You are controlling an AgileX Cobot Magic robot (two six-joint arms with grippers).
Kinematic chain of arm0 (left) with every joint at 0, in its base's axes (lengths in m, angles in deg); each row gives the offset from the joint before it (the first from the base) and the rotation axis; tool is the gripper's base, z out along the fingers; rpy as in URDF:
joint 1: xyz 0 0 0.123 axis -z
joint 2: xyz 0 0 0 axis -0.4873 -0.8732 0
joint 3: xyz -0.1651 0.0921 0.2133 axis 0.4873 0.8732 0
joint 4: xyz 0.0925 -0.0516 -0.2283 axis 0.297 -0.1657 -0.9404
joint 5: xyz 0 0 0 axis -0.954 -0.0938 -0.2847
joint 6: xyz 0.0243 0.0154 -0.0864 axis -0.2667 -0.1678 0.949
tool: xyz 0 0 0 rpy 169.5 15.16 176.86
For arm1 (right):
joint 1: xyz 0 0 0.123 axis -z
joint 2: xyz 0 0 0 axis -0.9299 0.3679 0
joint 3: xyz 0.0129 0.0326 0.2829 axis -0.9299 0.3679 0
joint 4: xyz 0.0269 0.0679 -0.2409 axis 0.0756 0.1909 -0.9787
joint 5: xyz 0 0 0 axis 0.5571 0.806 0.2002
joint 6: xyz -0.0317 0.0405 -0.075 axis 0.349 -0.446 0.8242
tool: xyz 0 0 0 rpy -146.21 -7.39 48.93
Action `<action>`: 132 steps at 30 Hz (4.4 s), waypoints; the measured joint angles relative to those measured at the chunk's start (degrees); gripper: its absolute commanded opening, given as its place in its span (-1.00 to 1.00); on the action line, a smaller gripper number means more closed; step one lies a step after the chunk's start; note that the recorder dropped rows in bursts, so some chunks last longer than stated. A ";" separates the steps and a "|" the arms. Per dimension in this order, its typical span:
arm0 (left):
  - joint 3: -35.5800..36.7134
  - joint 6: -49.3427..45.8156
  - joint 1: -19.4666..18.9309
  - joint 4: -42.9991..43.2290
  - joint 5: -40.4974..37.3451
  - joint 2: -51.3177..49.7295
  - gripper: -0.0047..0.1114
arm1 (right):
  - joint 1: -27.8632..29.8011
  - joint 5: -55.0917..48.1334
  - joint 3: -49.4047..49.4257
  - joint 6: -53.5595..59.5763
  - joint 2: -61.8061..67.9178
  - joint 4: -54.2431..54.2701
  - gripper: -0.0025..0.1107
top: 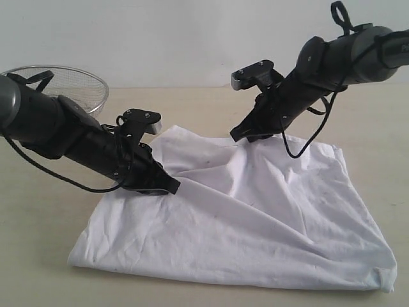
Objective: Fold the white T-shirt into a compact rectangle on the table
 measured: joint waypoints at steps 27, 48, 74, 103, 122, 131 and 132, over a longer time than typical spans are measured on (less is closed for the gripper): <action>-2.61 1.13 -7.28 5.95 4.05 8.69 -0.84 | 0.00 -33.47 -9.40 -8.05 -5.79 -5.87 -0.96; -42.67 10.70 -20.19 0.02 -35.44 -18.43 -0.84 | 0.00 -19.85 18.61 -13.54 -8.10 -2.21 -0.96; -48.63 19.32 -13.96 6.41 -40.45 -25.76 0.01 | 0.00 -19.36 18.66 -12.04 -8.15 -2.11 -0.96; -50.70 25.11 -12.54 9.76 -38.96 -26.06 -0.36 | 0.00 -19.36 18.66 -11.57 -8.15 -2.11 -0.96; -50.86 29.15 -10.71 22.43 -37.83 -16.85 -0.84 | 0.00 -19.46 18.66 -11.17 -8.15 -2.11 -0.96; -50.86 37.50 -11.17 33.59 -38.06 -16.81 -0.84 | 0.00 -19.46 18.66 -10.75 -8.15 -2.11 -0.96; -50.86 38.33 -11.49 33.80 -38.18 -16.81 -0.84 | 0.00 -19.46 18.66 -10.63 -8.15 -2.11 -0.96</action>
